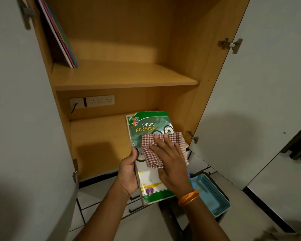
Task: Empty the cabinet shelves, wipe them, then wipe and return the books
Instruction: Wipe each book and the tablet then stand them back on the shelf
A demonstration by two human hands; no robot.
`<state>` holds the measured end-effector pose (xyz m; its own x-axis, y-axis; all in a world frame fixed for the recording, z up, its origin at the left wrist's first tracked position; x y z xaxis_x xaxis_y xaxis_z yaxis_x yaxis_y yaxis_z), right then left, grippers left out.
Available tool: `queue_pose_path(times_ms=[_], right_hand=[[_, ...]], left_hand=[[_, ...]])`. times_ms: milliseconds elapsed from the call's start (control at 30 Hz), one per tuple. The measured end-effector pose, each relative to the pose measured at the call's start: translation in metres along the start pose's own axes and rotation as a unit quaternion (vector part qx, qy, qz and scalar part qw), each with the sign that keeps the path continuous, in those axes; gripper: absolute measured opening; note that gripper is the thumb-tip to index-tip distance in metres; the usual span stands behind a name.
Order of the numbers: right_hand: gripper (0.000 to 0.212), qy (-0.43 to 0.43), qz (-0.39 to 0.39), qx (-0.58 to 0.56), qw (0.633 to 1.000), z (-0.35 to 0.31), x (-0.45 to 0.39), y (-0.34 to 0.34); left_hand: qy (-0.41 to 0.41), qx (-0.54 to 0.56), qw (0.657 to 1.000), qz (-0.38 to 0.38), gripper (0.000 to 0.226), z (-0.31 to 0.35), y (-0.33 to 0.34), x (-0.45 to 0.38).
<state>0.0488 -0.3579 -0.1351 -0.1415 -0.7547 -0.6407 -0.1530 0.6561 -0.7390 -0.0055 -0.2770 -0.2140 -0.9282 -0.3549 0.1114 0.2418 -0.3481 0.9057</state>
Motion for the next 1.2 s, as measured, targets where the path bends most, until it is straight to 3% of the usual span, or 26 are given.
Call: queue_pose_path(times_ms=[67,200,300,367,533,633,733,833,967,1033,1200], right_hand=[[0.053,0.069,0.035,-0.044,0.996,0.022,0.002,-0.006],[0.058,0.208,0.109,-0.164,0.958,0.056,-0.009,-0.017],[0.051,0.260,0.105,-0.170,0.945,0.068,-0.027,-0.021],[0.052,0.246,0.077,-0.153,0.954,0.063,-0.039,-0.020],[0.058,0.081,-0.009,-0.088,0.993,0.018,-0.041,-0.004],[0.061,0.003,-0.041,-0.046,0.998,-0.005,-0.018,0.008],[0.061,-0.023,-0.063,-0.029,0.997,-0.018,0.010,0.012],[0.061,0.007,-0.037,-0.061,0.997,-0.006,0.044,0.009],[0.055,0.156,0.018,-0.176,0.972,0.039,0.070,0.002],[0.054,0.189,0.039,-0.206,0.959,0.048,0.064,-0.002],[0.060,0.204,0.034,-0.155,0.966,0.035,0.036,-0.007]], left_hand=[[0.002,-0.022,1.000,-0.003,0.058,-0.001,-0.001,-0.001],[-0.020,-0.098,0.995,0.024,0.062,-0.006,-0.009,-0.002],[-0.042,-0.106,0.993,0.021,0.060,-0.015,-0.007,-0.001],[-0.048,-0.109,0.993,0.016,0.061,-0.018,-0.003,-0.001],[-0.014,-0.063,0.998,0.029,0.059,-0.014,-0.007,-0.004],[0.012,-0.020,0.999,0.043,0.055,-0.005,-0.007,0.001],[0.032,-0.021,0.998,0.055,0.056,0.006,-0.006,0.006],[0.024,-0.038,0.996,0.073,0.066,0.009,-0.014,0.005],[0.058,-0.049,0.993,0.086,0.052,0.016,-0.020,0.005],[0.059,-0.063,0.993,0.077,0.051,0.012,-0.013,0.006],[0.038,-0.063,0.996,0.054,0.056,-0.007,0.002,0.006]])
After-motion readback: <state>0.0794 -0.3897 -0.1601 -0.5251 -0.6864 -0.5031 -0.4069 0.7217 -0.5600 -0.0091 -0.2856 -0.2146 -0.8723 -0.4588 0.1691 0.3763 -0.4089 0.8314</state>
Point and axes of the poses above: each hand's wrist, its own x-axis away from the middle knuckle, its own y-axis out of the palm, z = x × y, the point moved 9 cm from there along -x, towards the middle knuckle, and after that the axes turned 5 degrees about -y, right-handed, at the moved point
